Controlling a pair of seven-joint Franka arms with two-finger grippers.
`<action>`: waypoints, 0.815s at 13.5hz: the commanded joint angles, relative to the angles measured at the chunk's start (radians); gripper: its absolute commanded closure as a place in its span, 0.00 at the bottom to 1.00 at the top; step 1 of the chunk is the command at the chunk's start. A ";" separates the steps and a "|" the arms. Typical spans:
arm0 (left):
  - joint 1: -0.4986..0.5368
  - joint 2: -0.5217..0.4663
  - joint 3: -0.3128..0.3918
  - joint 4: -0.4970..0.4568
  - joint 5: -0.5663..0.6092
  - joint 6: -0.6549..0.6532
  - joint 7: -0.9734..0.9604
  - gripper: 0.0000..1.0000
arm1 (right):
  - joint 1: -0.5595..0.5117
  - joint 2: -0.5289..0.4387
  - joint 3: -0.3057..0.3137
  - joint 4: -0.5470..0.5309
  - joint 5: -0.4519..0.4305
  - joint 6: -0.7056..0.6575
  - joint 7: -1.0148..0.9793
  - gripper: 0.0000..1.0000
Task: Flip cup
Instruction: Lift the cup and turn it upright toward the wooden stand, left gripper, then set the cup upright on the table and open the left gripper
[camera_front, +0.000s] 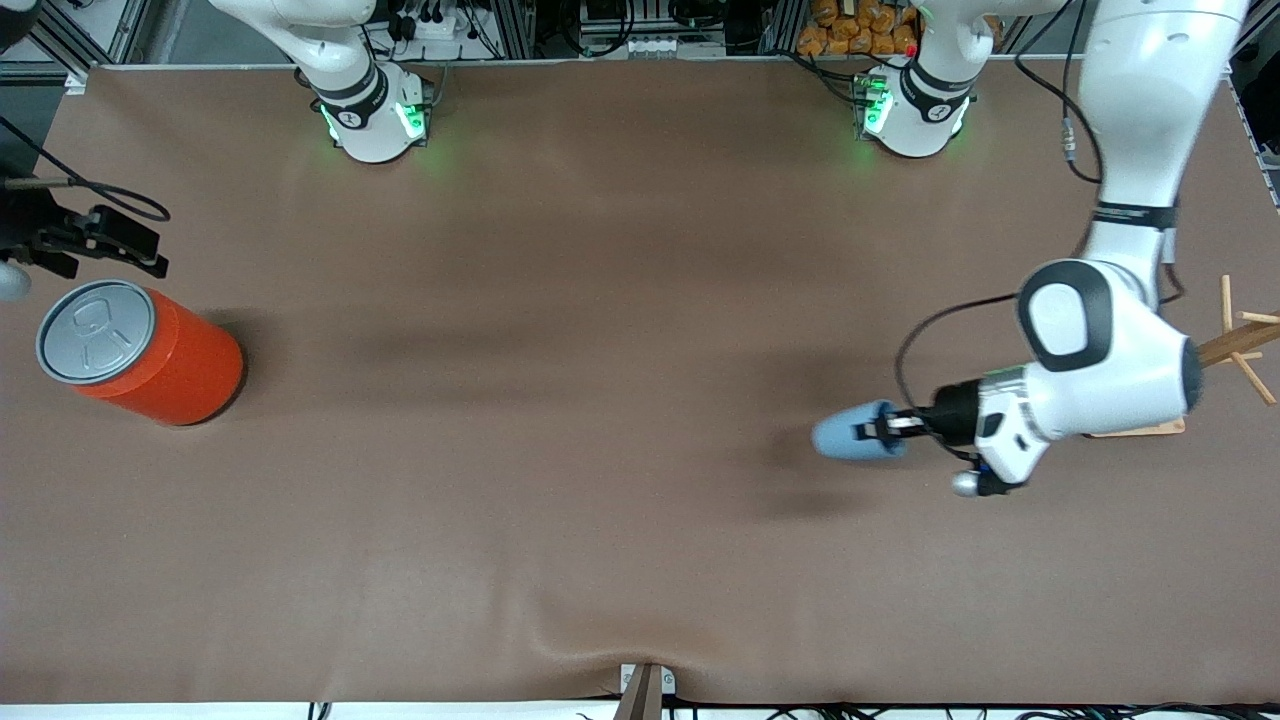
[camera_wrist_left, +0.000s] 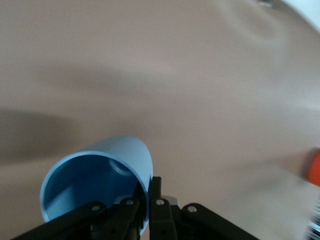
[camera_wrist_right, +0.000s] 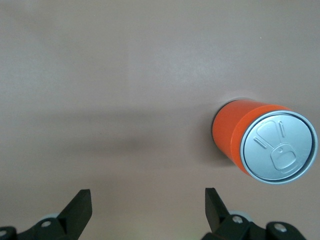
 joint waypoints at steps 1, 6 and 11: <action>0.010 -0.035 0.003 0.003 0.281 0.004 -0.167 1.00 | -0.018 0.034 0.009 0.048 -0.008 -0.004 -0.013 0.00; 0.062 -0.015 0.010 -0.009 0.500 0.053 -0.262 1.00 | -0.009 0.063 0.009 0.049 -0.005 0.003 -0.004 0.00; 0.059 -0.010 0.011 -0.076 0.502 0.076 -0.283 1.00 | -0.021 0.076 0.008 0.049 -0.012 0.004 -0.006 0.00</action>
